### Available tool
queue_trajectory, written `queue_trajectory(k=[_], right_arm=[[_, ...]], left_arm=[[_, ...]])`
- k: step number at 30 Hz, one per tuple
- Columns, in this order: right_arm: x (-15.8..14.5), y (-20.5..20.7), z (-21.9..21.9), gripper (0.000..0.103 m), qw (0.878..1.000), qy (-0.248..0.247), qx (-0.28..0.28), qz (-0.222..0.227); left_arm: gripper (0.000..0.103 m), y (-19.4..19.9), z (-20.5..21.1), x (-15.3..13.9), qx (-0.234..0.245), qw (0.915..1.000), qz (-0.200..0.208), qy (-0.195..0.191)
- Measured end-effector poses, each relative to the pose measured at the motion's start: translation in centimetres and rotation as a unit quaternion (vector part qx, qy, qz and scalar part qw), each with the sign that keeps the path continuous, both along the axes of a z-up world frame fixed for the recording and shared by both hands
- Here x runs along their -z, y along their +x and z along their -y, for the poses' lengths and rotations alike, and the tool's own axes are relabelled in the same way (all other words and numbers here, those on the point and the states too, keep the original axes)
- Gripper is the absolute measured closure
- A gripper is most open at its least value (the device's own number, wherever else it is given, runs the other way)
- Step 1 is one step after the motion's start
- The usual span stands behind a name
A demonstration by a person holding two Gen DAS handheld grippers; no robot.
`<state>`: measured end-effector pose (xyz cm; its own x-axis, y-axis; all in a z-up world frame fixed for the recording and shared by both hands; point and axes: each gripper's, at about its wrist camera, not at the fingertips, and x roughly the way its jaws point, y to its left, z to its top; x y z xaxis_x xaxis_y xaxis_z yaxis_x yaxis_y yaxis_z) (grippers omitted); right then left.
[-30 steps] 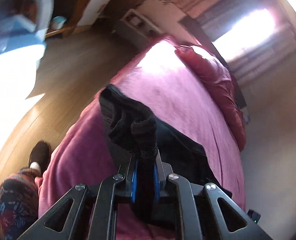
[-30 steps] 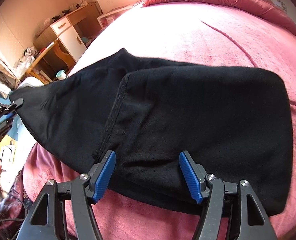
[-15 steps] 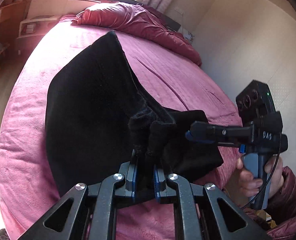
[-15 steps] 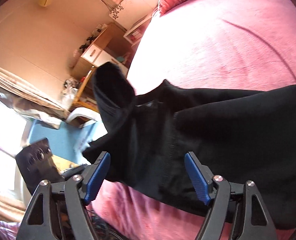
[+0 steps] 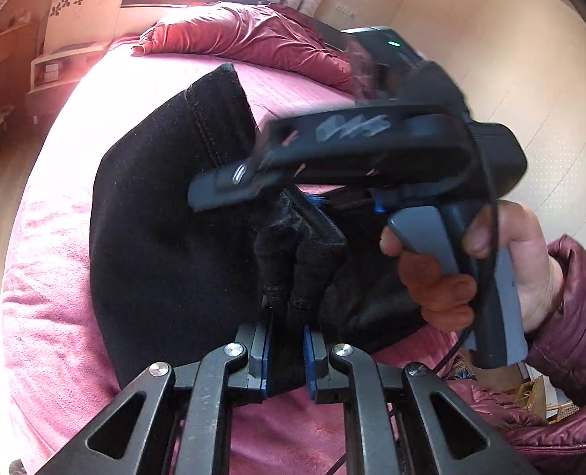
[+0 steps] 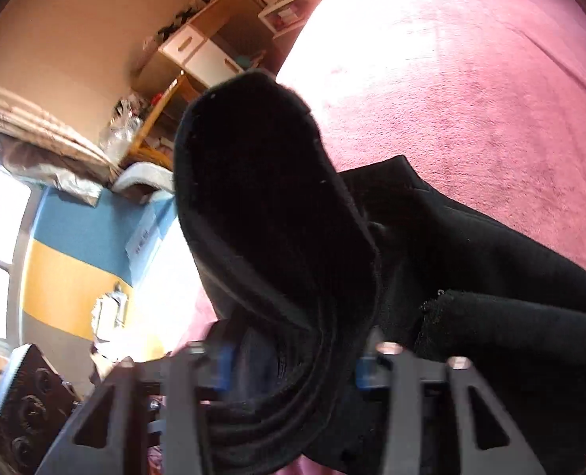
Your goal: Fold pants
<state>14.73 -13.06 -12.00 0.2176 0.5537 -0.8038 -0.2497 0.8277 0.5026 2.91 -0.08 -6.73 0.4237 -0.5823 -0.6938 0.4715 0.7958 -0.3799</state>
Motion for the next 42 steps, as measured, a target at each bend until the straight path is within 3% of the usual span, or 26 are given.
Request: queue_trajectory(k=[3, 5, 7, 11, 15, 19, 24, 29, 35, 39, 42], right_arm=[[-0.4, -0.2, -0.4, 0.087, 1.0, 0.009, -0.003, 0.007], [-1.5, -0.5, 0.2, 0.089, 0.999, 0.029, 0.003, 0.017], [-3.0, -1.1, 1.0, 0.089, 0.999, 0.04, 0.006, 0.033], [-5.8, -3.1, 3.8, 0.089, 0.996, 0.055, 0.02, 0.062], [-7.5, -4.9, 7.1, 0.089, 0.993, 0.081, 0.051, 0.075], [-8.0, -6.5, 11.7, 0.089, 0.989, 0.087, 0.091, 0.079], [-6.6, -8.8, 17.8, 0.089, 0.982, 0.079, 0.16, 0.065], [-2.5, -10.0, 22.6, 0.089, 0.975, 0.052, 0.213, 0.023], [2.6, -11.0, 26.8, 0.089, 0.96, 0.053, 0.273, -0.015], [3.6, -11.4, 27.7, 0.089, 0.955, 0.074, 0.288, -0.016], [2.5, -12.8, 28.3, 0.081, 0.953, 0.066, 0.296, -0.003]], left_arm=[[0.089, -0.3, -0.8, -0.6, -0.01, 0.9999, -0.001, -0.008], [0.081, -0.4, -2.7, -1.2, -0.004, 0.9968, -0.023, -0.076], [0.078, -0.6, -5.3, -1.9, -0.006, 0.9865, -0.042, -0.158], [0.076, -0.6, -9.7, -2.9, -0.053, 0.97, -0.044, -0.233], [0.076, 0.1, -10.9, -2.9, -0.106, 0.9725, -0.041, -0.203], [0.076, 1.5, -9.8, -2.5, -0.107, 0.9779, -0.047, -0.173], [0.076, 3.2, -6.1, -1.2, -0.064, 0.9856, -0.057, -0.146], [0.076, 3.5, -0.1, 0.3, 0.002, 0.9917, -0.078, -0.102], [0.076, 2.4, 5.6, 3.9, 0.069, 0.9897, -0.119, -0.04], [0.076, 1.9, 7.2, 4.3, 0.074, 0.9906, -0.114, -0.015], [0.076, 1.3, 7.5, 3.1, 0.081, 0.9915, -0.101, -0.015]])
